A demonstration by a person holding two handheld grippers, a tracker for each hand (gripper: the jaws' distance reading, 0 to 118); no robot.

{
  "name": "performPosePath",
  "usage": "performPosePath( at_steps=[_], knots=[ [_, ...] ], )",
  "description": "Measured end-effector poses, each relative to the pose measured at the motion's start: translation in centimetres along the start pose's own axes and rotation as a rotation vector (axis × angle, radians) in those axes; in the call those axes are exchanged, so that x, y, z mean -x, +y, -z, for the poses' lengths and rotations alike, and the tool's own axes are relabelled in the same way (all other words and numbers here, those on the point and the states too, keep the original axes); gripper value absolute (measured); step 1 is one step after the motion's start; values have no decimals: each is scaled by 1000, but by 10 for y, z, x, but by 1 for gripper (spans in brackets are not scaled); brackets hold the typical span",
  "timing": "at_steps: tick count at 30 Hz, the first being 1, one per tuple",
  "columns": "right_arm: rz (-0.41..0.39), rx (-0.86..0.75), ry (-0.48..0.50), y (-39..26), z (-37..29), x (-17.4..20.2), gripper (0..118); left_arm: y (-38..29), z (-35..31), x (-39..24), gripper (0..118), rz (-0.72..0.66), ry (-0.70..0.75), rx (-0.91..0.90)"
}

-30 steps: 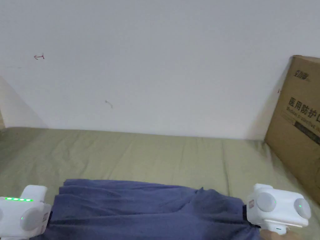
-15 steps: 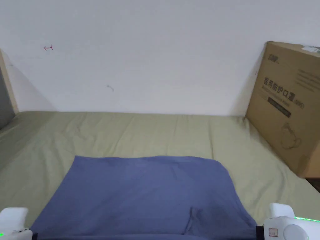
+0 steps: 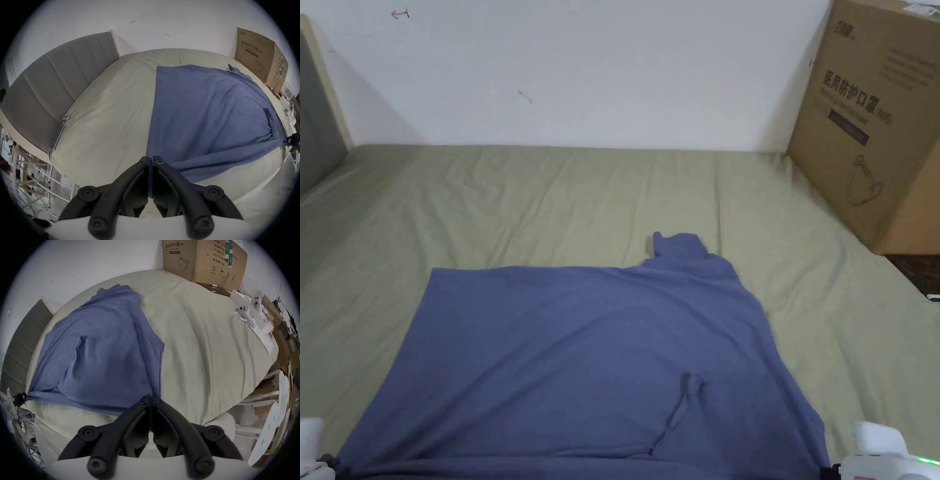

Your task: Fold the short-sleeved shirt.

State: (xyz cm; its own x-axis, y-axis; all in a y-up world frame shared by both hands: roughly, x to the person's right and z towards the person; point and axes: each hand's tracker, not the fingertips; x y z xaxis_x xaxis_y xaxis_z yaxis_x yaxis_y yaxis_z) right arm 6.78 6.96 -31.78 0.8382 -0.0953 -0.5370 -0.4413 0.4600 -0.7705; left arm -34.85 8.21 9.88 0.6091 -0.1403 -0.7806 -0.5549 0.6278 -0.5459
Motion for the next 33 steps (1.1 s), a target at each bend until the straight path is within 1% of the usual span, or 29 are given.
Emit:
performPosePath(
  at_steps=[2, 3, 4, 5, 6, 7, 8, 11, 12, 13, 14, 15, 16, 18, 19, 21, 23, 25, 26, 27, 28, 29, 30, 33],
  knots=[
    [8, -12, 5, 5, -1, -1, 1, -3, -2, -1, 6, 4, 3, -19],
    [7, -24, 5, 6, -2, -1, 1, -4, -1, -1, 14, 14, 14, -33],
    [0, -32, 7, 8, -3, -1, 3, -3, -1, -1, 40, 24, 22, -28],
    [-8, -33, 11, 9, -3, 0, 15, -2, 0, 0, 70, 31, 39, -13],
    [-20, -24, 22, 12, -3, -1, 40, -3, 1, 2, 95, 29, 39, -7],
    [-40, -16, 32, 12, -4, -1, 79, -3, -3, 4, 109, 17, 33, -6],
    [-48, -22, 37, 9, -6, -1, 84, -3, -9, 6, 110, -14, 18, -18],
    [-68, -54, 25, 10, -18, -1, 83, 0, -27, 11, 108, -114, -54, -45],
    [-74, -59, 27, 10, -21, 0, 81, 1, -34, 11, 104, -136, -95, -45],
    [-94, -83, 40, 10, -26, 0, 70, 1, -40, 13, 85, -156, -134, -46],
    [-110, -93, 44, 11, -30, 2, 49, 1, -45, 13, 56, -164, -149, -49],
    [-132, -99, 34, 10, -33, 6, 15, 0, -51, 13, 19, -158, -143, -49],
    [-147, -115, 24, 8, -35, 9, 0, -3, -54, 11, 0, -160, -139, -53],
    [-153, -88, 41, 5, -33, 10, 0, -13, -59, 7, 0, -176, -110, -80],
    [-157, -62, 88, 3, -32, 10, 0, -19, -62, 6, 0, -203, -111, -61],
    [-144, -67, 70, -3, -28, 14, 0, -31, -62, 5, 0, -246, -162, -29],
    [-149, -50, 81, -5, -22, 13, 0, -39, -63, 3, 0, -255, -155, -28],
    [-127, -35, 86, -5, -19, 12, 0, -42, -45, 13, 2, -232, -126, -21],
    [-121, -28, 93, -4, -17, 12, 0, -40, -42, 15, 15, -229, -125, -10],
    [-115, -29, 91, -3, -16, 11, 0, -38, -38, 16, 43, -234, -100, 9],
    [-114, -28, 88, -2, -14, 11, 0, -34, -30, 19, 80, -242, -91, 6],
    [-115, -24, 87, 0, -13, 10, 0, -32, -25, 20, 95, -251, -83, -9],
    [-112, -20, 85, -2, -17, 16, 0, -30, -21, 22, 100, -259, -84, -27],
    [-104, -3, 95, -1, -15, 16, 0, -18, 4, 28, 99, -295, -102, 1]
  ],
)
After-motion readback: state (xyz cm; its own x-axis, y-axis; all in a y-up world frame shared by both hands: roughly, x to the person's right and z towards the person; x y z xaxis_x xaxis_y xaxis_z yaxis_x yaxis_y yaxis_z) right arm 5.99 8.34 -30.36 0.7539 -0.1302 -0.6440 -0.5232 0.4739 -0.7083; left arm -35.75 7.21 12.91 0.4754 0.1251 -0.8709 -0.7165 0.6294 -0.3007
